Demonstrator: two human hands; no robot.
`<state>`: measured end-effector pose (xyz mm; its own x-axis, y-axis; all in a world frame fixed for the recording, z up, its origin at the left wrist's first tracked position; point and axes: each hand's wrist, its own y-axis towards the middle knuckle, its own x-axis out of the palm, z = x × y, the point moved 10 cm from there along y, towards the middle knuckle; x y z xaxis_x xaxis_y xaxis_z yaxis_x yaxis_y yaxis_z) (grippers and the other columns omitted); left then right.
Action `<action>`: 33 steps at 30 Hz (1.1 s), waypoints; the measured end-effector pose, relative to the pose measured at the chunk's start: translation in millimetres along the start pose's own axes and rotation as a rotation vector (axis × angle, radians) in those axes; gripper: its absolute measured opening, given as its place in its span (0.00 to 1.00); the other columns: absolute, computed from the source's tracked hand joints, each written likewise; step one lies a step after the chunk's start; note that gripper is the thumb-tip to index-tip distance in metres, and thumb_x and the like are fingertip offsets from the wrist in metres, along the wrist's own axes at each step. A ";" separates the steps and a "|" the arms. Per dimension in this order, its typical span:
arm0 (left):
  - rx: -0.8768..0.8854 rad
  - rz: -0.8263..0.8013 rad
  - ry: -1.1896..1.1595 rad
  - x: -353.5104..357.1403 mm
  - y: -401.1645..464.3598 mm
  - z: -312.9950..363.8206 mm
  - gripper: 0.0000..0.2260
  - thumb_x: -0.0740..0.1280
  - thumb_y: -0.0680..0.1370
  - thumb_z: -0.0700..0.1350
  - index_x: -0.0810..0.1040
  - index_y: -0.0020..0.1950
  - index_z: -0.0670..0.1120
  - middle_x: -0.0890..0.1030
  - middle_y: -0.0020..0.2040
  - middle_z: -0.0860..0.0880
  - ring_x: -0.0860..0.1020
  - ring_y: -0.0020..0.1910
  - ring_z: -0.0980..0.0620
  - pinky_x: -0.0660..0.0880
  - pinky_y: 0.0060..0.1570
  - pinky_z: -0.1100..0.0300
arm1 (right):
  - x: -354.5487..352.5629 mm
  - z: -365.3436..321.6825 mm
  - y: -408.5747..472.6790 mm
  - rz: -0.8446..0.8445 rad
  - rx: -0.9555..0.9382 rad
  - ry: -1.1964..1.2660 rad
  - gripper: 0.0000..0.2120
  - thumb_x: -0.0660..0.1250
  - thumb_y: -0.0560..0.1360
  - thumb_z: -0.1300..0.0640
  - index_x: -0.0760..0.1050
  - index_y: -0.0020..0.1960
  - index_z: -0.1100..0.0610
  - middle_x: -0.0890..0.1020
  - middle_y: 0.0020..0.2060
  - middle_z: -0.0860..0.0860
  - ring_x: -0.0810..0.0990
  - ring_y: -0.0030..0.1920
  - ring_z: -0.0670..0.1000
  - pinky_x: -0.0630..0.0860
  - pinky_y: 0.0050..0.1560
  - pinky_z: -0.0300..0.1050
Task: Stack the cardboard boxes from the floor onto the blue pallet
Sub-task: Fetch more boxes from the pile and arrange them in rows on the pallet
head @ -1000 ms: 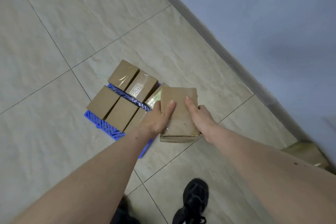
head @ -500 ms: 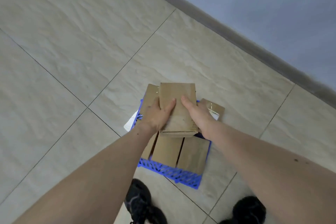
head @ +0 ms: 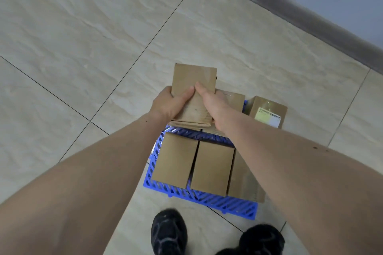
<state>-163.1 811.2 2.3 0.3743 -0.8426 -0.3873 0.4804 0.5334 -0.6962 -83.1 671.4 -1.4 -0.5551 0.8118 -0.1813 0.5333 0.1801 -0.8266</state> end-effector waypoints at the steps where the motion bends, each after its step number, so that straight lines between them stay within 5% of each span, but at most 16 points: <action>1: 0.004 -0.001 -0.005 0.2 4.5 -1.3 0.26 0.70 0.69 0.66 0.75 0.59 0.50 0.81 0.53 0.52 0.80 0.52 0.51 0.76 0.58 0.53 | 0.8 1.6 4.9 0.017 0.003 -0.010 0.42 0.66 0.57 0.27 0.72 0.63 0.51 0.81 0.53 0.50 0.81 0.51 0.55 0.76 0.59 0.55; 6: 0.007 -0.024 0.000 4.9 19.7 -6.8 0.26 0.70 0.69 0.65 0.75 0.60 0.50 0.81 0.54 0.52 0.80 0.52 0.51 0.76 0.58 0.53 | 3.7 8.5 17.7 0.032 0.013 -0.034 0.33 0.66 0.62 0.29 0.71 0.56 0.51 0.81 0.52 0.51 0.81 0.52 0.57 0.76 0.59 0.57; 10: 0.002 -0.038 -0.020 5.0 23.7 -13.2 0.25 0.70 0.70 0.65 0.75 0.59 0.50 0.81 0.53 0.52 0.80 0.52 0.51 0.76 0.58 0.53 | 8.0 12.7 23.0 0.049 0.034 -0.031 0.44 0.65 0.54 0.27 0.72 0.63 0.52 0.81 0.54 0.52 0.81 0.53 0.58 0.76 0.59 0.58; 17: -0.018 -0.058 -0.011 3.4 25.7 -22.7 0.23 0.70 0.70 0.64 0.73 0.58 0.52 0.81 0.53 0.52 0.80 0.51 0.50 0.77 0.58 0.51 | 14.1 18.3 27.7 0.035 0.029 -0.006 0.34 0.68 0.67 0.34 0.71 0.64 0.54 0.81 0.51 0.52 0.82 0.49 0.56 0.78 0.57 0.55; 25: -0.012 -0.082 -0.015 4.7 26.2 -24.4 0.25 0.70 0.69 0.65 0.72 0.59 0.52 0.80 0.54 0.52 0.80 0.52 0.50 0.77 0.58 0.51 | 18.1 21.7 28.4 0.015 0.047 0.014 0.49 0.67 0.55 0.29 0.68 0.69 0.54 0.81 0.56 0.52 0.81 0.54 0.57 0.76 0.60 0.57; 33: -0.008 0.012 0.172 -12.5 6.6 2.0 0.34 0.67 0.74 0.62 0.63 0.72 0.44 0.73 0.62 0.46 0.74 0.61 0.44 0.72 0.59 0.53 | -1.4 15.9 14.9 0.080 0.033 -0.079 0.47 0.63 0.60 0.27 0.66 0.71 0.55 0.78 0.61 0.53 0.78 0.59 0.58 0.73 0.63 0.57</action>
<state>-163.0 825.4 3.7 0.2384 -0.8371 -0.4924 0.4704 0.5431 -0.6955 -84.6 664.1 -21.9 -0.5612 0.7761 -0.2875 0.5568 0.0970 -0.8249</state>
